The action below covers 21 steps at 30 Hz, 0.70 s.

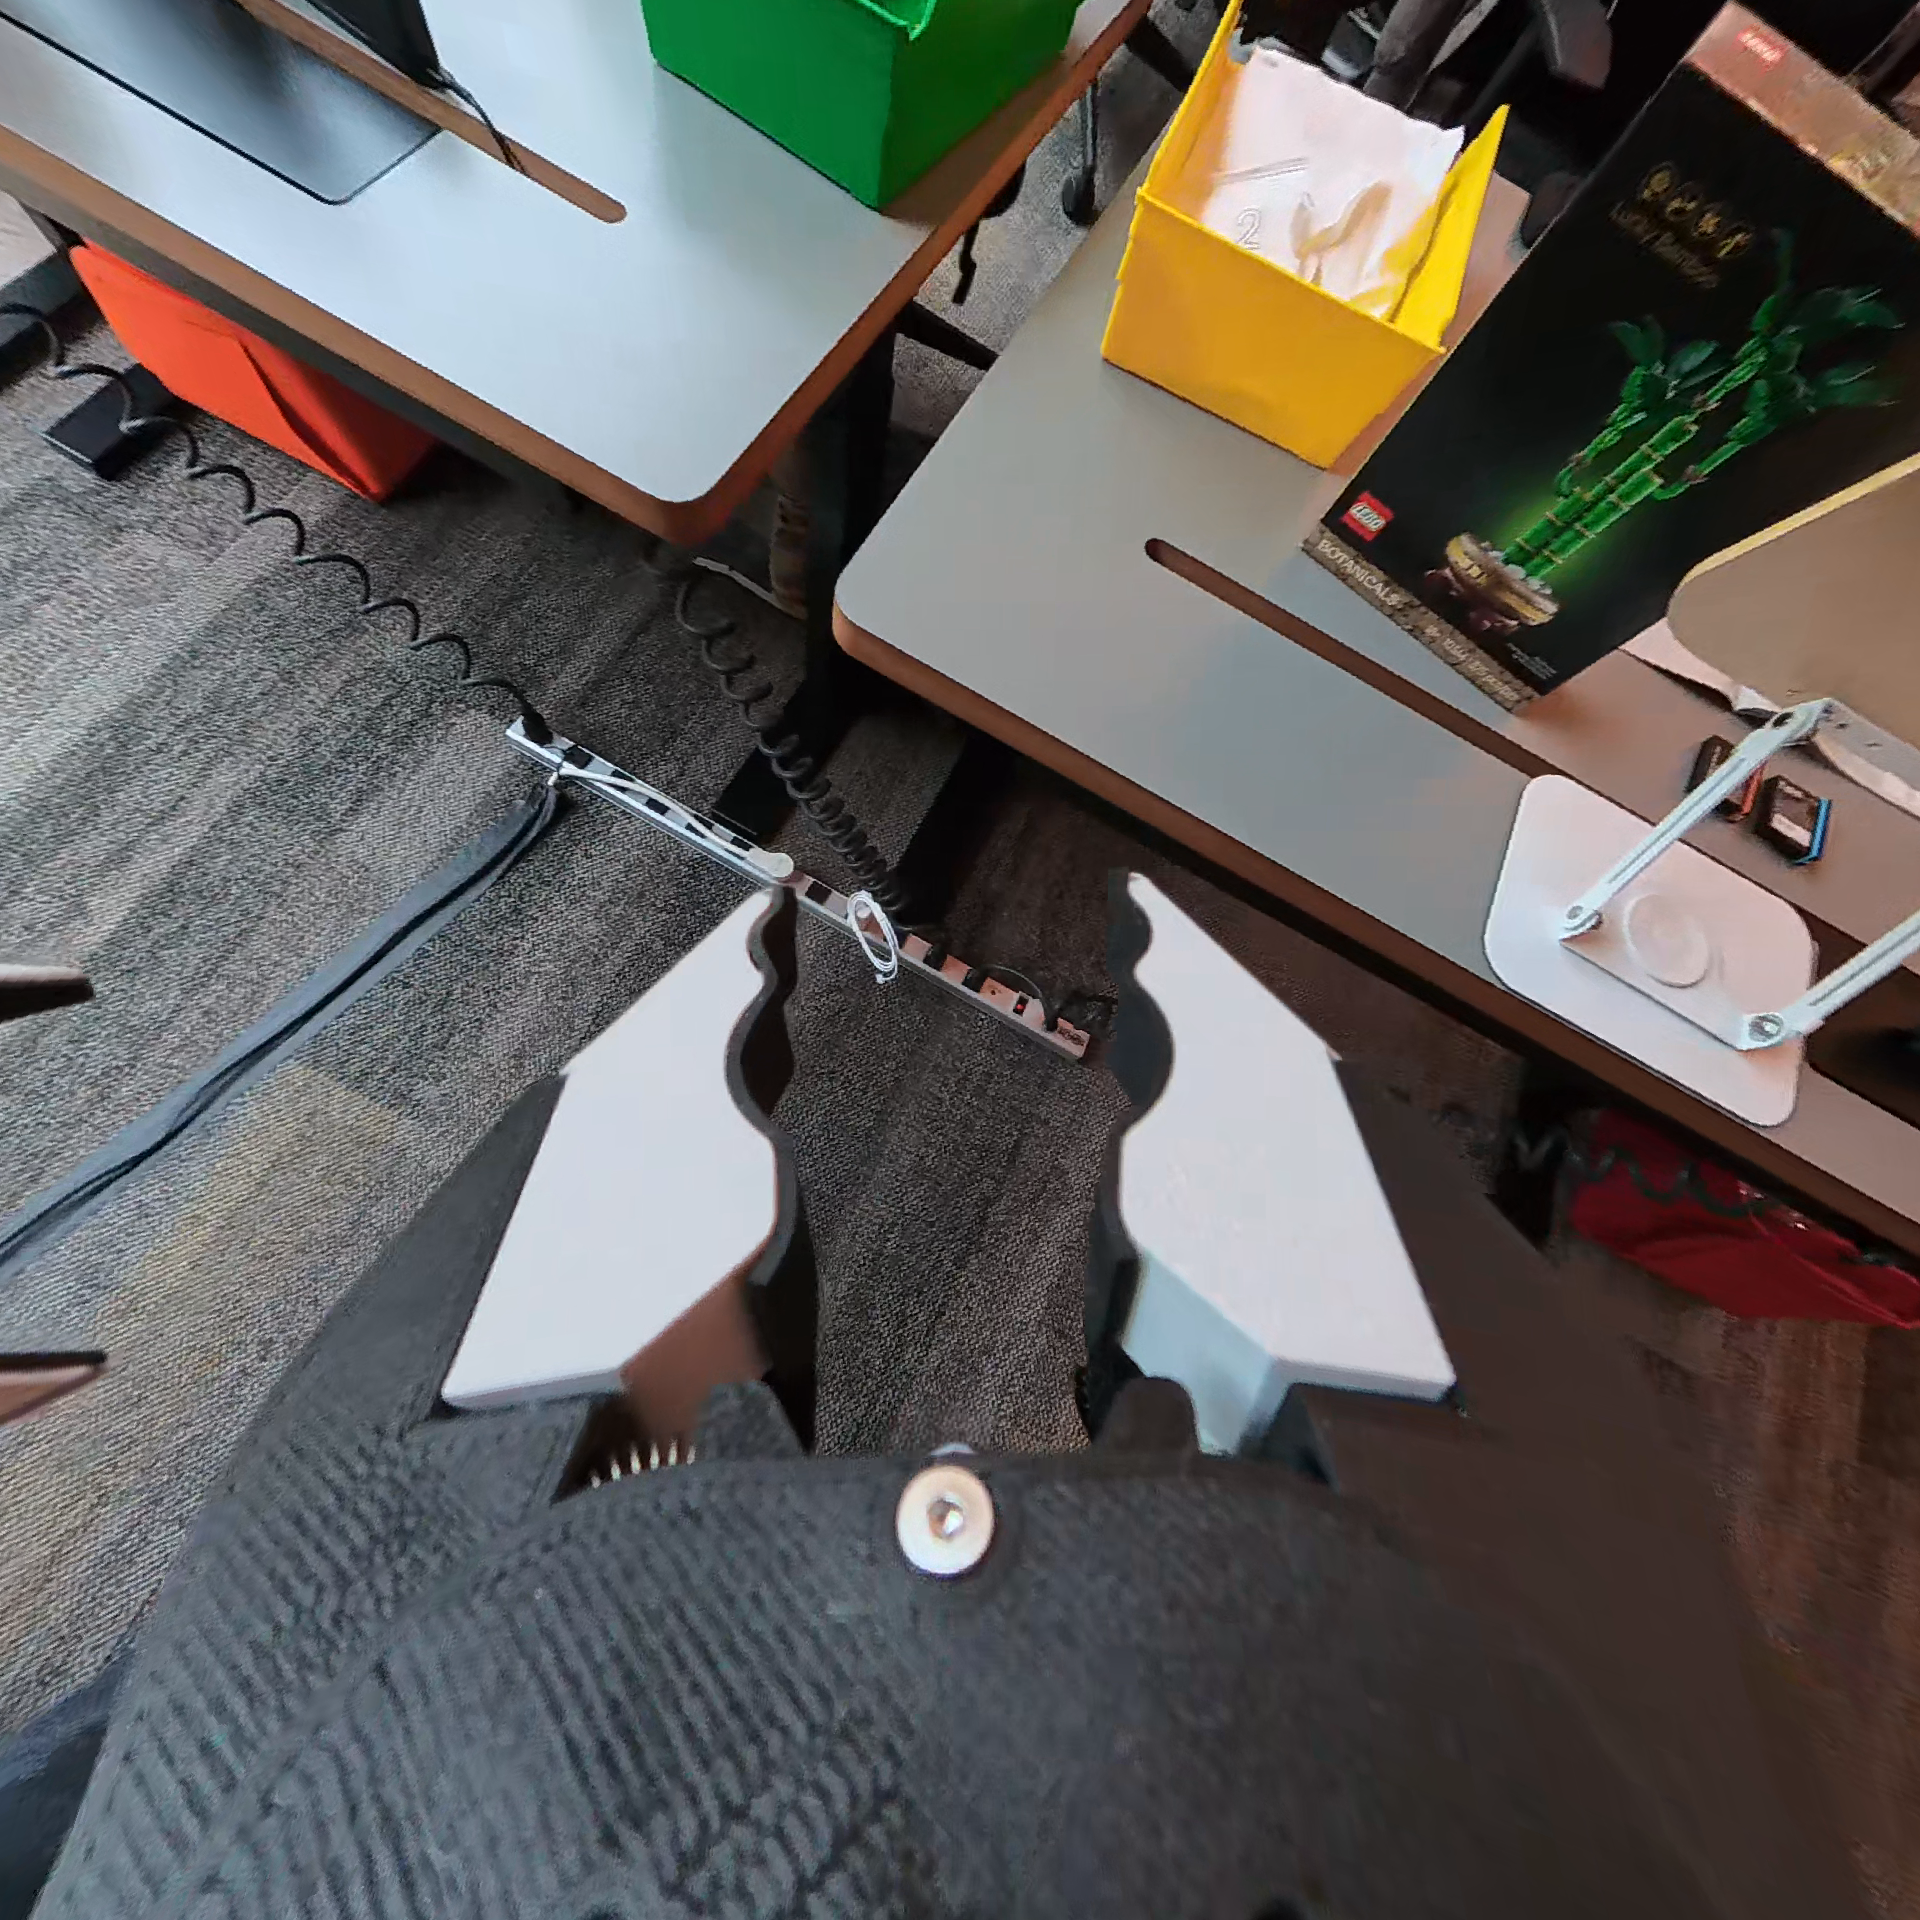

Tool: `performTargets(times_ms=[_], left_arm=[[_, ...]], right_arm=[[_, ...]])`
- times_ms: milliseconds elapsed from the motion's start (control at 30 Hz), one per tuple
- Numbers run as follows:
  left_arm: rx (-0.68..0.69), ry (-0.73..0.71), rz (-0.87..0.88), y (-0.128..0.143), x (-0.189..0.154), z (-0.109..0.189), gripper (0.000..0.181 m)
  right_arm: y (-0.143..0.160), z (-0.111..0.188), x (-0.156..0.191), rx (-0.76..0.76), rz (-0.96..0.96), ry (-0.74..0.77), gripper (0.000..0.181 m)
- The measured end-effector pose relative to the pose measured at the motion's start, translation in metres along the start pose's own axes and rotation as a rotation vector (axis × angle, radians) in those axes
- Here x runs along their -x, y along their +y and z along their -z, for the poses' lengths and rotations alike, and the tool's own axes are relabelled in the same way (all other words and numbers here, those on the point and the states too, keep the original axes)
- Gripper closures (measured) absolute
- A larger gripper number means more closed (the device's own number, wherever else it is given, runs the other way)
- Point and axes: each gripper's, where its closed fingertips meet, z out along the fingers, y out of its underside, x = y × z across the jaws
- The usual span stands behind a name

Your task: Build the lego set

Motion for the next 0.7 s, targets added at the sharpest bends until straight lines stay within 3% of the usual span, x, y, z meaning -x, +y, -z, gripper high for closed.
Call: performTargets(times_ms=[200,400,533,633,700], left_arm=[[0.003,-0.001,-0.008,-0.006,-0.049,-0.05,0.102],[-0.028,-0.059,-0.117,-0.033,-0.134,-0.144,0.101],[-0.066,-0.192,-0.068,-0.042,-0.194,-0.211,0.098],[-0.076,-0.246,0.018,-0.06,-0.246,-0.242,0.096],[-0.026,-0.27,-0.032,-0.073,-0.275,-0.25,0.096]], right_arm=[[0.043,0.015,-0.045,-0.031,-0.011,-0.044,0.12],[0.121,0.051,-0.16,-0.127,-0.005,-0.046,0.12],[0.168,0.071,-0.239,-0.212,0.123,-0.105,0.119],[0.197,0.086,-0.299,-0.224,0.229,-0.136,0.119],[0.203,0.097,-0.333,-0.252,0.2,-0.184,0.119]])
